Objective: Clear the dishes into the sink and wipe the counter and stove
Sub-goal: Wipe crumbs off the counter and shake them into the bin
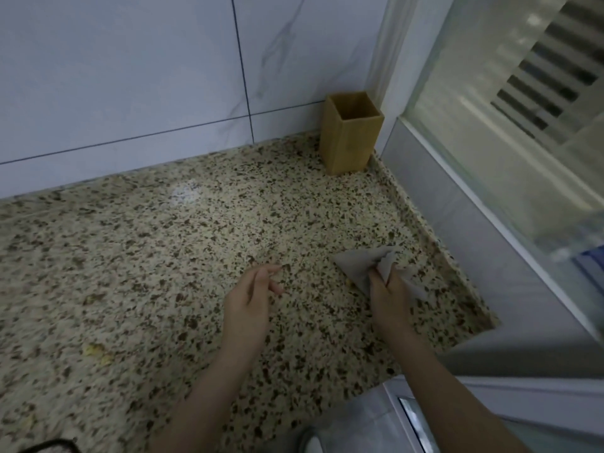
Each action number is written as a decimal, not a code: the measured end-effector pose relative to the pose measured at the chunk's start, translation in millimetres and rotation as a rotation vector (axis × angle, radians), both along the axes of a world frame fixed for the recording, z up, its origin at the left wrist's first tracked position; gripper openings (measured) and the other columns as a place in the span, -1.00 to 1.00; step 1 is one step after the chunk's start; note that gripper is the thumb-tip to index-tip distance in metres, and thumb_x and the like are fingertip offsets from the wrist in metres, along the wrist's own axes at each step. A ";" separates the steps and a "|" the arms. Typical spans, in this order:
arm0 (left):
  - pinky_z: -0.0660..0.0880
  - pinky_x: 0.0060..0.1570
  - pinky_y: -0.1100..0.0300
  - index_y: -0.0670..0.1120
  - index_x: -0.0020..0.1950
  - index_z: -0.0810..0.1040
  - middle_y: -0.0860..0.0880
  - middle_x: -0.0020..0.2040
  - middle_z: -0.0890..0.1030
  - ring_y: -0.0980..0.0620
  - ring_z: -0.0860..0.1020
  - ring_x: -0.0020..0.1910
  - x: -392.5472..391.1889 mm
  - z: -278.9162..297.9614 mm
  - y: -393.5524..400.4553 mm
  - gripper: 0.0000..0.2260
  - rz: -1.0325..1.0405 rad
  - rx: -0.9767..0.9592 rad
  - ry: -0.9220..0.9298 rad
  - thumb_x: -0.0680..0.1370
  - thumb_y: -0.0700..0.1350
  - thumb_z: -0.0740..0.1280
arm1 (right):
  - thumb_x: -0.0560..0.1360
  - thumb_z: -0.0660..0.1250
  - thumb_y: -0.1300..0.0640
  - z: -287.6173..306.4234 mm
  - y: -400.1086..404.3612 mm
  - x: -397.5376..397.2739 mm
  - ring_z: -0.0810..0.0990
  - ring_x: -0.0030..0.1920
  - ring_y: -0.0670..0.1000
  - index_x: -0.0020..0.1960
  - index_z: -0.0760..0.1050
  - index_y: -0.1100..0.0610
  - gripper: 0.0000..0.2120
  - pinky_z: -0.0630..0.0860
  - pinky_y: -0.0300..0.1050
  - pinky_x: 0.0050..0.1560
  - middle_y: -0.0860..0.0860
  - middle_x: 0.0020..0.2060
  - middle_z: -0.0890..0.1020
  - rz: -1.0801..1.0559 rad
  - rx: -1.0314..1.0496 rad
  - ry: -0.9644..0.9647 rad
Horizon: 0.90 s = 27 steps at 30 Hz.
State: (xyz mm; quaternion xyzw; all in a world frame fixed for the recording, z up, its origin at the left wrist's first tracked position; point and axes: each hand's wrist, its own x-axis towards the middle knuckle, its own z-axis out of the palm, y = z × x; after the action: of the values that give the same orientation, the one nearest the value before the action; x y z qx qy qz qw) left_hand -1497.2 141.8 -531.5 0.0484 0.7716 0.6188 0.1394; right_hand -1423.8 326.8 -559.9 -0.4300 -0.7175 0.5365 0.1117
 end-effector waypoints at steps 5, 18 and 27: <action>0.40 -0.42 0.06 -0.04 -0.11 0.59 -0.01 -0.23 0.60 -0.09 0.40 -0.45 -10.0 3.6 -31.3 -0.69 0.069 0.059 -0.006 0.64 -0.03 0.09 | 0.63 0.03 -0.06 -7.3 -35.1 -8.5 0.48 -0.26 0.07 0.29 0.43 0.22 -0.56 0.49 0.02 -0.23 0.18 -0.15 0.54 -0.018 -0.007 0.021; 0.41 -0.27 0.08 0.06 -0.10 0.58 -0.06 -0.26 0.60 0.04 0.46 -0.40 -55.3 7.2 -217.3 -0.71 0.271 0.032 0.035 0.64 -0.04 0.08 | 0.63 -0.02 -0.01 -1.6 -233.7 -72.6 0.49 0.11 0.06 0.41 0.31 0.15 -0.57 0.46 -0.06 0.12 0.07 0.11 0.51 0.083 0.033 0.035; 0.37 -0.41 0.20 0.05 -0.13 0.58 0.01 -0.32 0.56 -0.01 0.43 -0.42 -73.9 -4.9 -338.9 -0.71 0.425 0.100 -0.003 0.64 -0.08 0.09 | 0.51 -0.09 -0.29 0.6 -355.5 -111.2 0.50 0.10 0.16 0.26 0.43 0.06 -0.41 0.50 0.11 0.15 0.16 0.10 0.53 0.105 0.007 0.139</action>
State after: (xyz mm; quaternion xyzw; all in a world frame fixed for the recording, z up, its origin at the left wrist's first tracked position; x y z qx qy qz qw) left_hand -1571.2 -197.1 -536.4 -0.1092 0.7326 0.6718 0.0043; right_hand -1535.0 -28.7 -559.3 -0.3531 -0.7315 0.5676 0.1343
